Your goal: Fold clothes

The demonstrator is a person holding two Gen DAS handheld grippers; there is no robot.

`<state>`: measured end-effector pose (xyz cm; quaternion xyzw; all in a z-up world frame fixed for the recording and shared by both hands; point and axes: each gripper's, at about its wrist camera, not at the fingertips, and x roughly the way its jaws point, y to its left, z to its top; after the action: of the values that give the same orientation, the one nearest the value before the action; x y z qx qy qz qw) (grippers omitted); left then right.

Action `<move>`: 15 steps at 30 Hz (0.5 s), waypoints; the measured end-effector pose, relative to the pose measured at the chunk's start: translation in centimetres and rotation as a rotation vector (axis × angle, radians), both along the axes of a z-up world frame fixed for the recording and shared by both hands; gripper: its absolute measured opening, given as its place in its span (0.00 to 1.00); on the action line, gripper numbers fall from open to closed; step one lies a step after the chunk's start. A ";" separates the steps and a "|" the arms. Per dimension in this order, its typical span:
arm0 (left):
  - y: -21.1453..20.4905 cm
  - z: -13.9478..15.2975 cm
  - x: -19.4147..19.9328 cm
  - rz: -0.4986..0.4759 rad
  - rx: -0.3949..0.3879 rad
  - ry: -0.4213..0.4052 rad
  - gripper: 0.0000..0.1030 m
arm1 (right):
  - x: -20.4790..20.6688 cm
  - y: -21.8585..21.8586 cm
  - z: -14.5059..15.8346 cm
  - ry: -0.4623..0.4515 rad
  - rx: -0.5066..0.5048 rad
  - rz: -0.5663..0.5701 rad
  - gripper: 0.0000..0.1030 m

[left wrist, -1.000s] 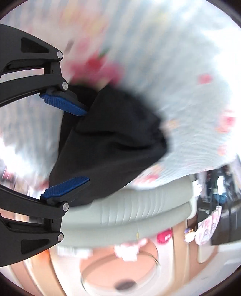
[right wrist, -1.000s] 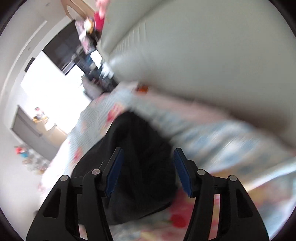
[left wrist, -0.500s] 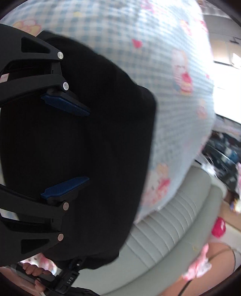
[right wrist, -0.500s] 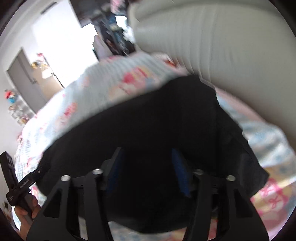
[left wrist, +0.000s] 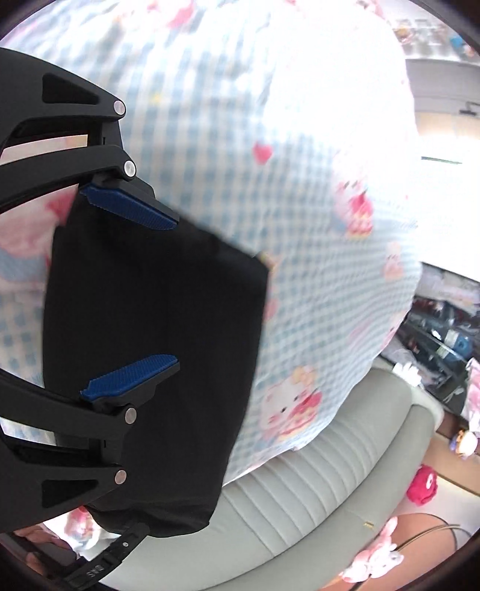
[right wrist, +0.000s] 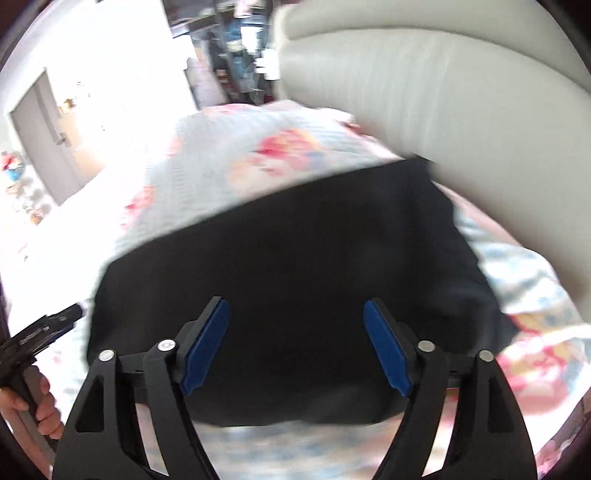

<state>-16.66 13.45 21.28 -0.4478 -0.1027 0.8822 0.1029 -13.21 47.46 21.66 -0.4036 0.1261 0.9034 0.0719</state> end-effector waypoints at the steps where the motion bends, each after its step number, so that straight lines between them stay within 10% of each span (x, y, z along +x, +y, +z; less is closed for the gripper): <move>1: -0.8 1.2 0.3 0.004 -0.025 0.023 0.71 | -0.8 -1.7 0.4 -0.002 -0.004 0.023 0.78; 15: -20.1 6.0 2.3 0.292 -0.148 0.136 0.78 | -2.2 -25.0 3.0 -0.017 -0.067 0.295 0.80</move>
<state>-14.35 -6.70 27.29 -0.3739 -0.0942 0.9211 -0.0531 -15.42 22.51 24.62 -0.4277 0.0951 0.8958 -0.0740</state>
